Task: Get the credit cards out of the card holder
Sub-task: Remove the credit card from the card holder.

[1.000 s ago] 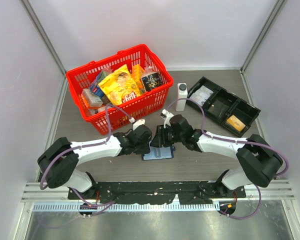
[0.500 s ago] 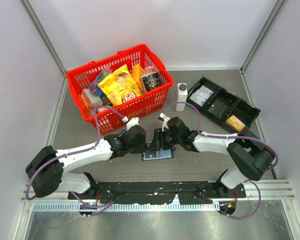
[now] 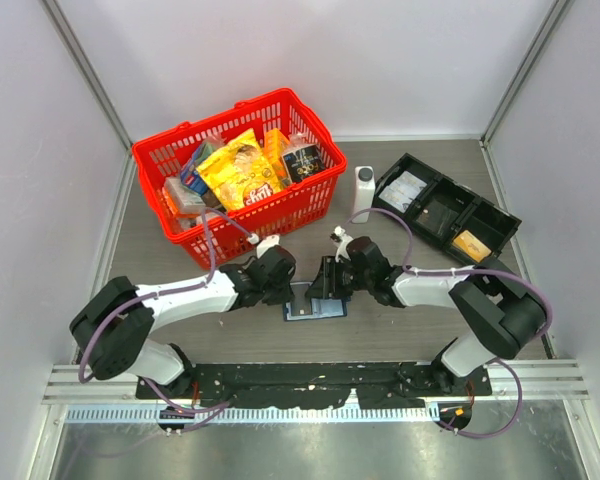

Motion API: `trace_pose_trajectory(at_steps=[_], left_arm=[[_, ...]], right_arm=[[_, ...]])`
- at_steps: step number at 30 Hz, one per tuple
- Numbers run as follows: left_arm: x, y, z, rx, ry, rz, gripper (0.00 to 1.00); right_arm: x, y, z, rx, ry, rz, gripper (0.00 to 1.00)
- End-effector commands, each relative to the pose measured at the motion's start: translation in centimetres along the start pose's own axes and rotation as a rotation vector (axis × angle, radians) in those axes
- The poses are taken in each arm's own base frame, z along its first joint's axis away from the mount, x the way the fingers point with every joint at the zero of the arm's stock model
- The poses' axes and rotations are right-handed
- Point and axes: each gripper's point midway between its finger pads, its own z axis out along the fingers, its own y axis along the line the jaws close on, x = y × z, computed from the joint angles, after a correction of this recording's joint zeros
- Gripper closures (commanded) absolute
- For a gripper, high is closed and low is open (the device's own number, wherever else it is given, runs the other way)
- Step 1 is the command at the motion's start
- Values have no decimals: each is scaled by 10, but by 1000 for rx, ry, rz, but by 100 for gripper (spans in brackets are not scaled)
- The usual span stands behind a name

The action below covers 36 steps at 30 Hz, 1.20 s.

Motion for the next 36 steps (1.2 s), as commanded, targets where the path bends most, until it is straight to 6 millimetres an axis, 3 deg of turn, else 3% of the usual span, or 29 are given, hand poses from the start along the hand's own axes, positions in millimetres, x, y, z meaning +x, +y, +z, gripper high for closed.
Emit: trace_pose_trajectory(at_steps=[1,11,18,27,36], left_arm=[[-4,-7,11,39,7,-11,84],[11,2,17,26,46,-29,97],[12,2,18,28,54,-30,98],[14,1,19,33,62,-30,100],[15,-2,20,50,69,-31,100]], right_arm=[[-10,6,2,-64,-43,20,57],[-6,9,8,-123,-27,52,60],[-6,17,9,-169,-25,61,62],[-11,36,2,-254,-39,55,80],[-1,24,13,-251,-17,98,86]])
